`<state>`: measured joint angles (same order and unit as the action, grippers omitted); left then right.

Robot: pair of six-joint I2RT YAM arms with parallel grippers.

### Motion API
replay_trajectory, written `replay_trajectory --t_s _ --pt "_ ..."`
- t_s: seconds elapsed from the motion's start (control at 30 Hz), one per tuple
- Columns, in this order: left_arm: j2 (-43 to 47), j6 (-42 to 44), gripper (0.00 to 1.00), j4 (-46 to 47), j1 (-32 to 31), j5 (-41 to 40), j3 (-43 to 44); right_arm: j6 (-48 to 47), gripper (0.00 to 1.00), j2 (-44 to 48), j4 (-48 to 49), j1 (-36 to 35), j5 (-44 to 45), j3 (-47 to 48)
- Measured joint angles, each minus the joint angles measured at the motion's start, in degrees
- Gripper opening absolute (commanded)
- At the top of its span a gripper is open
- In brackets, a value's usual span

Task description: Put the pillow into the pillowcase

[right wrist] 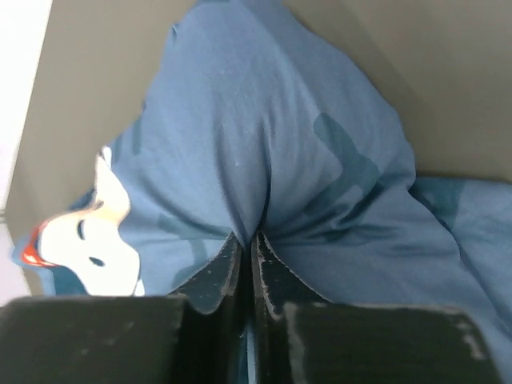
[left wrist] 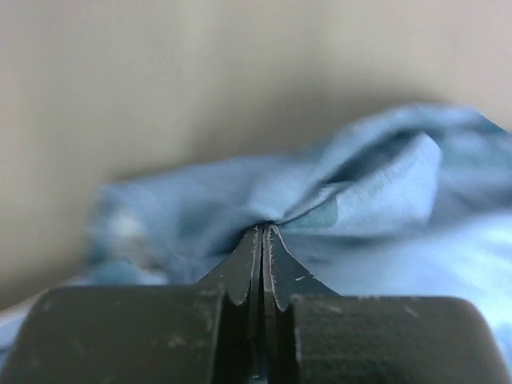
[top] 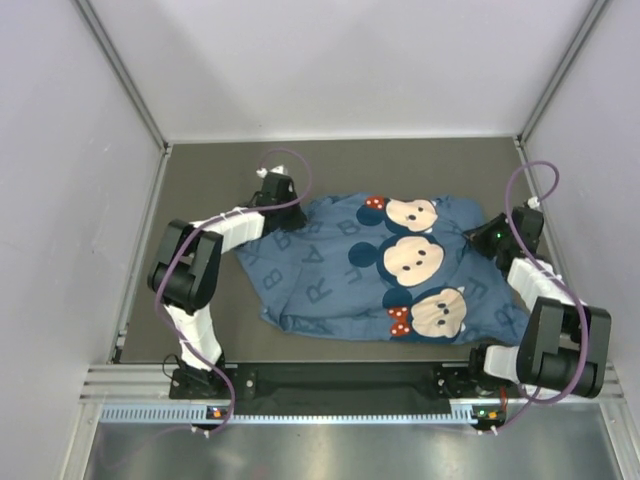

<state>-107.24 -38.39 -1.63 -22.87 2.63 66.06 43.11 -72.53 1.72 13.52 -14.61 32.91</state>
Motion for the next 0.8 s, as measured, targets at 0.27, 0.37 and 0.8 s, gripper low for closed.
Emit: replay_trajectory --t_s 0.27,0.37,0.8 --pt "0.2 1.4 0.00 -6.3 13.7 -9.6 -0.9 2.7 0.00 -4.6 1.4 -3.4 2.7 4.8" --pt "-0.7 2.3 0.00 -8.6 14.1 -12.0 1.3 3.6 0.00 -7.2 1.9 -6.3 4.9 7.1" --pt "2.3 7.8 0.87 -17.9 14.8 -22.9 10.1 5.5 0.46 -11.5 2.2 -8.6 7.8 11.1"
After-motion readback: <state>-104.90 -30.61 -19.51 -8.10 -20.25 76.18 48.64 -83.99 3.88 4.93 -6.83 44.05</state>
